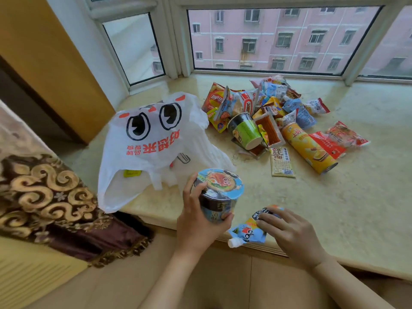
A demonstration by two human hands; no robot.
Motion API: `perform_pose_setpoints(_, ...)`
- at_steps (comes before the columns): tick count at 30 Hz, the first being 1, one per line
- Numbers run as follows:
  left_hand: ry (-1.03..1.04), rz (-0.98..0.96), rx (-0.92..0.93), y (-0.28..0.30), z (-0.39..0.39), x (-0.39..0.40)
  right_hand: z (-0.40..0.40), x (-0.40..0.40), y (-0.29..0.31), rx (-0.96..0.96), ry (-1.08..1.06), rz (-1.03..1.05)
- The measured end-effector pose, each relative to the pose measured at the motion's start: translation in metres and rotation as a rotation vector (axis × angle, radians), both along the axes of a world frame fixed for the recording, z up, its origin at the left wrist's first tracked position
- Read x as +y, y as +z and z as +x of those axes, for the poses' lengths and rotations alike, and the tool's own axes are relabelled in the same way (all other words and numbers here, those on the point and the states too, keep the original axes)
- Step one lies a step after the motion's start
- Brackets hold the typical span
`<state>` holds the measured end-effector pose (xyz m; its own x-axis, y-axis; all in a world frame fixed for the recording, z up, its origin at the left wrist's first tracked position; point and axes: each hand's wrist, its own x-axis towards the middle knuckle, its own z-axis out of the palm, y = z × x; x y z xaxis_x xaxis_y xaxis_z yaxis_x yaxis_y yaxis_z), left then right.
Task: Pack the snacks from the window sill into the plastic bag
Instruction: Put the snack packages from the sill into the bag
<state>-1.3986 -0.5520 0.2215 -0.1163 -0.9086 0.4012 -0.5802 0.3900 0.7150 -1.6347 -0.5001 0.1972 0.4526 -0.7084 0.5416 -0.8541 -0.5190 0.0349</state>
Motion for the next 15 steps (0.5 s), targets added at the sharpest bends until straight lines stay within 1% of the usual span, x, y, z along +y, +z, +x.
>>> perform_pose_setpoints(2, 0.038, -0.011, -0.037, 0.001, 0.030, 0.002, 0.021, -0.005, 0.001, -0.011, 0.048, -0.001)
perform_pose_setpoints(7, 0.150, 0.042, -0.138, 0.007, 0.103, -0.008, 0.086, -0.034, -0.002, -0.016, 0.152, -0.047)
perform_pose_setpoints(11, 0.156, 0.055, -0.209, 0.004, 0.146, -0.030, 0.132, -0.069, -0.005, -0.018, 0.242, -0.056)
perform_pose_setpoints(15, 0.098, 0.048, -0.251, -0.009, 0.172, -0.062, 0.158, -0.118, -0.019, 0.044, 0.291, 0.012)
